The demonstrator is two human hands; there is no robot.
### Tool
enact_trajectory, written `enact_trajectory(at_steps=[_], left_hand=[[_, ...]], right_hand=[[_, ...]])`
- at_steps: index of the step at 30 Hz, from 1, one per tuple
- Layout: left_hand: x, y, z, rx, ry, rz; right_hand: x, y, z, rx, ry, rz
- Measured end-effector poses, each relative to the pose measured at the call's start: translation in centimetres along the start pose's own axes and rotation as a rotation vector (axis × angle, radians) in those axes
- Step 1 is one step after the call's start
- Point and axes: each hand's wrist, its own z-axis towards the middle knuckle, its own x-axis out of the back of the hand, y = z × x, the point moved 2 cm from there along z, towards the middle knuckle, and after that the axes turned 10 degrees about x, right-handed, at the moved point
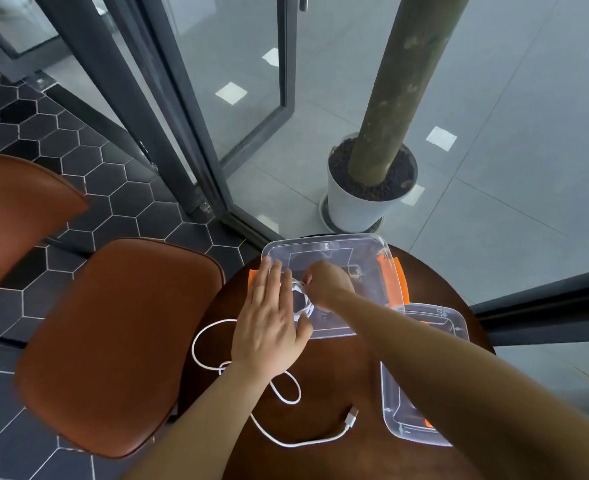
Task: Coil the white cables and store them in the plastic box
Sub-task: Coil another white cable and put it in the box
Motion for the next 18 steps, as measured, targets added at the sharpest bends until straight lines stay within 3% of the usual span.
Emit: enact_trajectory(at_steps=[18], left_hand=[[0.2,0.1,0.0,-0.018,-0.013,0.034]], right_hand=[[0.7,0.6,-2.2,0.073,0.048,-0.065]])
